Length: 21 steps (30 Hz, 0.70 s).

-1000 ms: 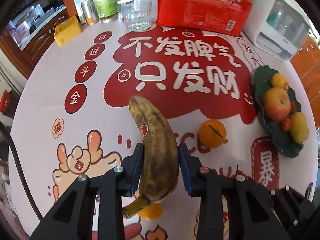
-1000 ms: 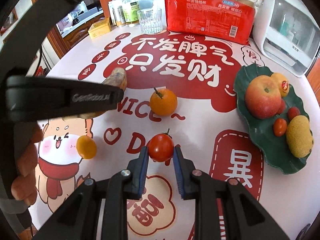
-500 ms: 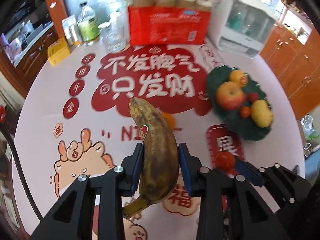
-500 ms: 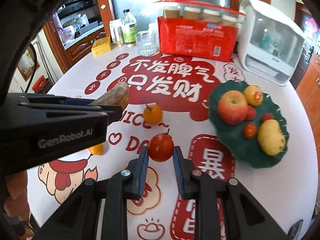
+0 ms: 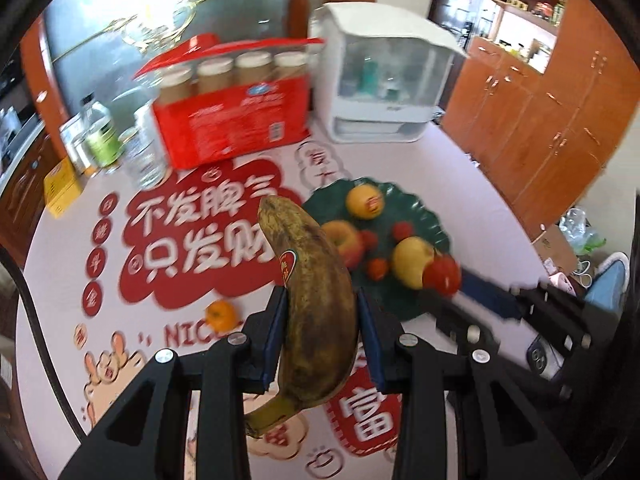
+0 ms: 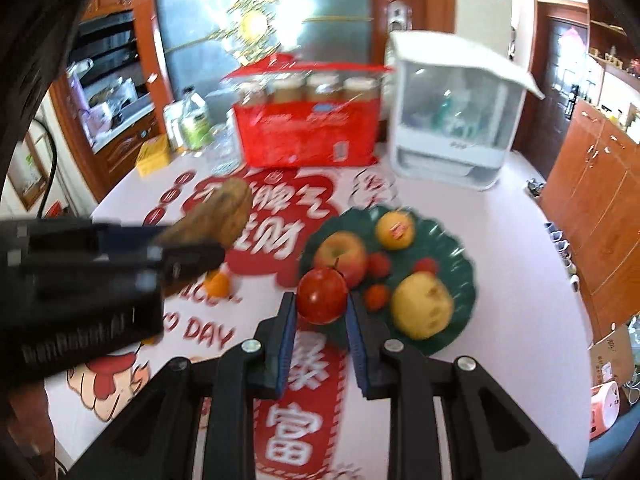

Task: Organize fruits
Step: 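Carry the banana and cherry tomato in both grippers to the green plate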

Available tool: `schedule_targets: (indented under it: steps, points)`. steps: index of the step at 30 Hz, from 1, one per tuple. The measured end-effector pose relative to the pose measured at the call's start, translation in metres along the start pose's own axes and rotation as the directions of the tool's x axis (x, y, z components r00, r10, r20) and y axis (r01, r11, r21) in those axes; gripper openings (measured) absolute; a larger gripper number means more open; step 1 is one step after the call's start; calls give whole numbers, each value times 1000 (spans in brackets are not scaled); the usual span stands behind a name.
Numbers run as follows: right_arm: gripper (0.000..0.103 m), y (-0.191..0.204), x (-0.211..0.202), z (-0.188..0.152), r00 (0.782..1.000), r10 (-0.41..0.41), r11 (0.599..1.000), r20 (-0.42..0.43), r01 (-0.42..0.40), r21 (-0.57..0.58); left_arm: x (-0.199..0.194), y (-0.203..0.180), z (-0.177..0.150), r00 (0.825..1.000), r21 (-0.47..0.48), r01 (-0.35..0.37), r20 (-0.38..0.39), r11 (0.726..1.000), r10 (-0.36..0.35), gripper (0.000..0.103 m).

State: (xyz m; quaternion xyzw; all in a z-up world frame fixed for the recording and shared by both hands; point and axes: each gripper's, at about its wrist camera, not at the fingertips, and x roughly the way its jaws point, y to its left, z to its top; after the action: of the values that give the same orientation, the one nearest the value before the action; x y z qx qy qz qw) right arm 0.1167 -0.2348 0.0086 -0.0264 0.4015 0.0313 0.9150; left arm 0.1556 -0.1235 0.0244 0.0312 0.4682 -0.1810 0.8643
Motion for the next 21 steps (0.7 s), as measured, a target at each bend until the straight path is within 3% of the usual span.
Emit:
schedule_targets:
  steps: [3, 10, 19, 21]
  points:
    - [25, -21, 8, 18, 999, -53, 999, 9, 53, -7, 8, -11, 14, 1000, 3, 20, 13, 1000, -20, 34]
    - [25, -70, 50, 45, 996, -76, 995, -42, 78, 60, 51, -22, 25, 999, 8, 29, -30, 1000, -28, 34]
    - [25, -96, 118, 45, 986, 1, 984, -167, 29, 175, 117, -23, 16, 993, 2, 33, -117, 999, -33, 34]
    - [25, -98, 132, 41, 981, 15, 980, -193, 23, 197, 126, -28, 15, 994, 23, 9, -110, 1000, -6, 34]
